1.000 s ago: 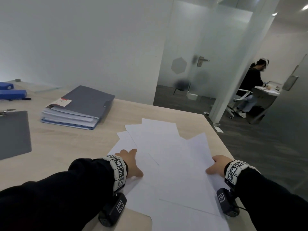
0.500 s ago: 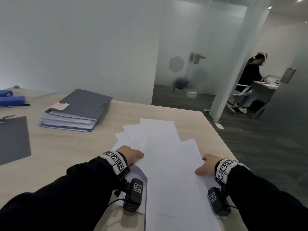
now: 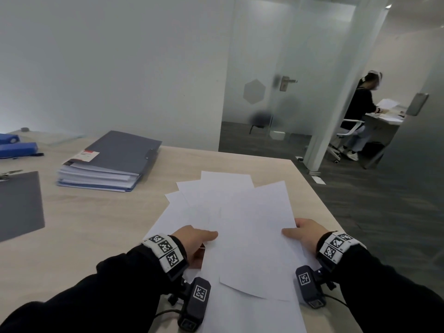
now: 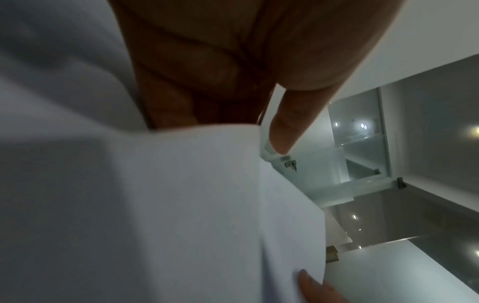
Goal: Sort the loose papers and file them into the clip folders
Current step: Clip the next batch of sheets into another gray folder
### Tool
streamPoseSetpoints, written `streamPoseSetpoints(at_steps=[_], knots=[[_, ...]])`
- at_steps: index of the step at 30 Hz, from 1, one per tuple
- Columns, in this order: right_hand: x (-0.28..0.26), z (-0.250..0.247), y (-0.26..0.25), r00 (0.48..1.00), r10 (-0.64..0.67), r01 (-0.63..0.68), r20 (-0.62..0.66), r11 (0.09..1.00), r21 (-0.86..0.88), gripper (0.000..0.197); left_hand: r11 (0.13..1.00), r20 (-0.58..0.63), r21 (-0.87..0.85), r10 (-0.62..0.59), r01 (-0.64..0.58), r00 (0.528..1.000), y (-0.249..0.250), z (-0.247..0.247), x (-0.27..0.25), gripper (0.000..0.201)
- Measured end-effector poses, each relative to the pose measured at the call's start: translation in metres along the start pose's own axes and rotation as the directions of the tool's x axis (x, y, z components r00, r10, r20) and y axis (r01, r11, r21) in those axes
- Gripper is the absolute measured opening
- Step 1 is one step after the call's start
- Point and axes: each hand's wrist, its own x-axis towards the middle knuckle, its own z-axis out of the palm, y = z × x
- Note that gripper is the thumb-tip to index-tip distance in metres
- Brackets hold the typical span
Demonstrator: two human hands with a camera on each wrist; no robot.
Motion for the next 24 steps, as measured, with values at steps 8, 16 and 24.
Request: streamPoseSetpoints(at_steps=[8, 16, 24], knots=[[-0.017, -0.003, -0.006, 0.999, 0.015, -0.017, 0.039, 0.999, 0.036, 0.036, 0.942, -0.222, 0.025, 0.333, -0.336, 0.917, 0.008, -0.02, 0.021, 0.045], [-0.021, 0.025, -0.016, 0.984, -0.092, 0.076, 0.151, 0.991, 0.106, 0.023, 0.964, -0.116, 0.03, 0.267, -0.265, 0.957, -0.007, -0.019, 0.016, 0.038], [-0.035, 0.033, -0.04, 0.989, -0.144, 0.15, -0.041, 0.962, 0.23, 0.05, 0.85, -0.128, -0.303, 0.412, -0.431, 0.902, 0.016, -0.023, 0.003, 0.022]])
